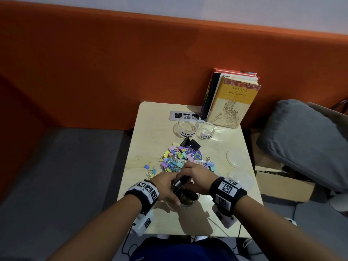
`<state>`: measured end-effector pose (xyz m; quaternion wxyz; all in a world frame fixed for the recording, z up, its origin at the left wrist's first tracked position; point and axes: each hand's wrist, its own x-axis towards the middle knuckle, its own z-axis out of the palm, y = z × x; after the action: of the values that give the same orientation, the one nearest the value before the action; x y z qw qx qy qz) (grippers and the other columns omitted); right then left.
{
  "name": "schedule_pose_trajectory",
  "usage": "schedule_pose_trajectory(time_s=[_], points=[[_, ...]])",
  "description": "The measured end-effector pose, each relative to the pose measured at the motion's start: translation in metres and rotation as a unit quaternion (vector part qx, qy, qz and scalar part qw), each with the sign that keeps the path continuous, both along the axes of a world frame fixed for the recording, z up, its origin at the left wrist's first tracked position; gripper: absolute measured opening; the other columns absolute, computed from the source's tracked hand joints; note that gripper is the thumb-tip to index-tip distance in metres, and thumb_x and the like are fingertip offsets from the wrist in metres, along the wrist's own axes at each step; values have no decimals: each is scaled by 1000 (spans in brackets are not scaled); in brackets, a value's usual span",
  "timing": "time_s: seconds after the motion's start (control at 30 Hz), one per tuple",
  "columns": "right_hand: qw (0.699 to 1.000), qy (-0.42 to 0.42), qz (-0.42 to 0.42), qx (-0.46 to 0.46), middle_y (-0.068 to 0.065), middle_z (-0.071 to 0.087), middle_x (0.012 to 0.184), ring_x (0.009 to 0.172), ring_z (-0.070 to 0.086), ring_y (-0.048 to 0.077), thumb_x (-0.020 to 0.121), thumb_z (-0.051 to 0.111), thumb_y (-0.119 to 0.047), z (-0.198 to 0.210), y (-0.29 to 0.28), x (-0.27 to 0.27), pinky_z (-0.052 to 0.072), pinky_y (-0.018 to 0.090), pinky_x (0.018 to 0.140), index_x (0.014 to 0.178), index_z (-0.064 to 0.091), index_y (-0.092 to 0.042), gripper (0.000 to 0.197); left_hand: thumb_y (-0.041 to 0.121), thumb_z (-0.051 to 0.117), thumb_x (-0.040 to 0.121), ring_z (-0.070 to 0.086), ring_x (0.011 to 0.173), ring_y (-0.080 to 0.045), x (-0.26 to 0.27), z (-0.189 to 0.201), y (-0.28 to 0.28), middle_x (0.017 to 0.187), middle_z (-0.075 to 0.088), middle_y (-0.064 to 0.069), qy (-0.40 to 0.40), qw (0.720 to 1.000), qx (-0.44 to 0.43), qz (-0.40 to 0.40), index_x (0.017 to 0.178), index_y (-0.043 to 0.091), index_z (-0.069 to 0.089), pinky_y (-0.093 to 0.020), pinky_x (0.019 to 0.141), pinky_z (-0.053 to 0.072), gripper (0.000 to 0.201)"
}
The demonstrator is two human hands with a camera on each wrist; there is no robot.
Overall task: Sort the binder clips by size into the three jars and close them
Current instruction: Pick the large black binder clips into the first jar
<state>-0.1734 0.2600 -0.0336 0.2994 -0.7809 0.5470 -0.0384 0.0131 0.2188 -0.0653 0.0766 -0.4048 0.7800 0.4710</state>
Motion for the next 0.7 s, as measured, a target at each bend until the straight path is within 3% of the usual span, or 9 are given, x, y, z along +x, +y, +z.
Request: schedule_pose_trajectory(time_s=[0.1, 0.2, 0.27, 0.37, 0.47, 0.6, 0.7], points=[[1000, -14, -22, -15, -2, 61, 100, 88, 51, 12, 84, 73, -27, -2, 1, -6, 39, 25, 78, 111, 70, -22, 28, 26, 95, 58, 63, 106, -13, 0, -2, 0, 118, 69, 10, 7, 1000, 2, 4, 124, 30, 59, -25, 91, 48, 76], [991, -73, -116, 7, -12, 62, 83, 76, 54, 7, 81, 76, -32, 2, 6, -10, 44, 24, 71, 92, 68, -25, 16, 27, 95, 57, 63, 106, -13, 0, -2, -1, 109, 66, 15, 2, 1000, 8, 13, 116, 36, 56, -25, 89, 47, 71], [982, -108, -151, 40, -12, 63, 77, 71, 58, 6, 81, 78, -31, 5, 12, -12, 48, 24, 67, 83, 62, -29, 17, 27, 96, 56, 64, 108, -13, 1, -2, -1, 109, 66, 16, 4, 1000, 15, 16, 111, 42, 54, -30, 92, 50, 71], [975, -125, -162, 83, -7, 67, 75, 64, 61, 5, 80, 79, -29, 5, 19, -18, 51, 24, 63, 84, 66, -20, 16, 29, 95, 54, 61, 111, -11, 1, -1, -1, 118, 67, 18, 11, 1000, 15, 4, 121, 46, 55, -34, 97, 50, 80], [980, -87, -149, 99, -9, 67, 69, 62, 62, 3, 80, 78, -31, 1, 23, -22, 51, 24, 62, 84, 68, -22, 14, 31, 95, 53, 56, 123, -12, 1, 1, 0, 133, 61, 15, 16, 1000, 15, 2, 138, 47, 46, -38, 104, 48, 100], [993, 12, -88, 76, -2, 70, 81, 73, 63, 13, 81, 72, -39, -13, 32, -14, 52, 30, 70, 89, 73, -19, 22, 25, 95, 56, 54, 125, -12, 1, 2, 0, 136, 59, 12, 19, 1000, 11, -3, 141, 41, 46, -35, 107, 45, 99], [996, 38, -74, 25, 4, 66, 89, 78, 61, 21, 80, 69, -38, -20, 37, -5, 51, 33, 69, 91, 72, -16, 25, 22, 94, 58, 53, 126, -12, 1, 3, 0, 137, 58, 11, 21, 1000, 14, -4, 142, 38, 47, -33, 107, 43, 98]])
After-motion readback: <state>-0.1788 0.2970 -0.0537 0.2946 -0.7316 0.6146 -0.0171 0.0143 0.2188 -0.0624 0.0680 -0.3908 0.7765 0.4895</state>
